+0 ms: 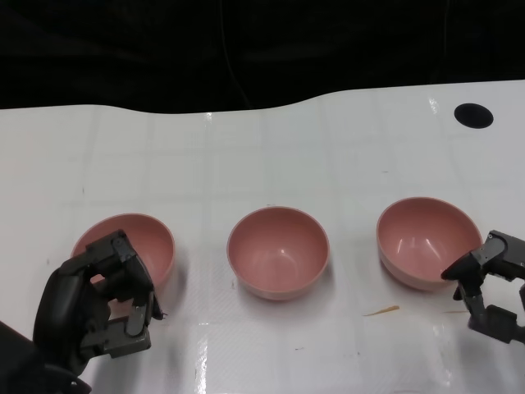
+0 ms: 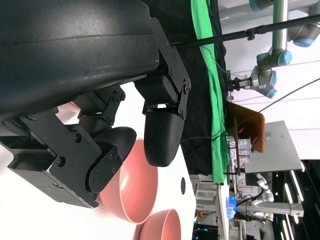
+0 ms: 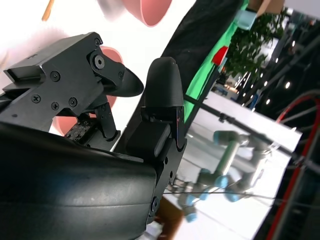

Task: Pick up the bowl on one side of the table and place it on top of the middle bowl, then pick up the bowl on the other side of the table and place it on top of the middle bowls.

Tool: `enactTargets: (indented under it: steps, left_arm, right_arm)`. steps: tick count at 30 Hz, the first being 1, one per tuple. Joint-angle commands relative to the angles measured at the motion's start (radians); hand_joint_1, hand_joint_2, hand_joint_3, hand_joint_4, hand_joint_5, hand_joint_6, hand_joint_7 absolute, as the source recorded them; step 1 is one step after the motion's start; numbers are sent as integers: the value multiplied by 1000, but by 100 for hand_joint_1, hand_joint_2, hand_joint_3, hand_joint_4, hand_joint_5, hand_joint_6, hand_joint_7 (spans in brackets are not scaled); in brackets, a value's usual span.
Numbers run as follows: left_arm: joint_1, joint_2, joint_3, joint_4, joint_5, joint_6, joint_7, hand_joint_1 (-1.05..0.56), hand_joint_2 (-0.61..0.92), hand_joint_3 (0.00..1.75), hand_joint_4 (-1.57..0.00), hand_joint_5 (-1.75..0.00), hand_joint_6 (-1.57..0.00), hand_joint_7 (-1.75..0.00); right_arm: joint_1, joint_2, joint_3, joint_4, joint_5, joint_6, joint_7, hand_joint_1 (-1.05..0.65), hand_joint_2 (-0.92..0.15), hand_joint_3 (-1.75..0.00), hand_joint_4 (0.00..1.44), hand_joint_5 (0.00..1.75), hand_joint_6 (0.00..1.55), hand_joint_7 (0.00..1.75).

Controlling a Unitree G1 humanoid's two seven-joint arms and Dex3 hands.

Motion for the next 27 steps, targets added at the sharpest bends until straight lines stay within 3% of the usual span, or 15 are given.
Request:
enactTargets:
  steps: [1,3,6,8,10,15,16,19,27]
  left_arm:
    - [10,11,1,-12,5,-6,8,3,44,145,-83,-175,-78,-161]
    - [10,13,0,-13,5,-2,8,3,43,145,-83,-175,-78,-161]
    - [7,11,-1,-7,2,-8,6,3,43,145,-83,-175,-78,-161]
    - [2,8,-1,0,-1,-16,4,3,43,145,-83,-175,-78,-161]
    - [1,8,-1,2,-1,-17,3,3,43,146,-83,-175,-78,-161]
    - [6,7,-3,-9,-1,-1,10,3,42,146,-82,-175,-78,-161]
    - [10,7,-7,-18,2,6,12,2,42,146,-82,-175,-78,-161]
    - [14,6,-13,-29,5,10,12,2,42,146,-83,-175,-79,-162]
    - [12,5,-15,-22,11,4,17,2,42,146,-82,-175,-78,-162]
  right_arm:
    - [12,-62,-15,-49,-36,-31,-3,-32,-59,-67,108,96,120,33]
    - [15,-75,-15,-62,-63,-33,-15,-38,-63,-57,110,81,125,15]
    - [22,-103,-14,-95,-98,-33,-17,-40,-64,-53,111,77,127,10]
    - [31,-135,-15,-135,-135,-31,-11,-48,-80,-19,111,38,113,2]
    - [36,-144,-12,-150,-146,-25,-16,-50,-87,-7,114,23,110,1]
    - [43,-163,-8,-184,-168,-19,-23,-54,-89,-2,111,14,103,0]
    - [51,-191,-6,-227,-180,6,5,-55,-89,-2,110,13,103,0]
    - [75,-244,-1,-333,-187,87,67,-63,-90,-1,90,2,77,0]
    - [111,-281,-1,-471,-230,221,100,-71,-89,0,75,0,68,0]
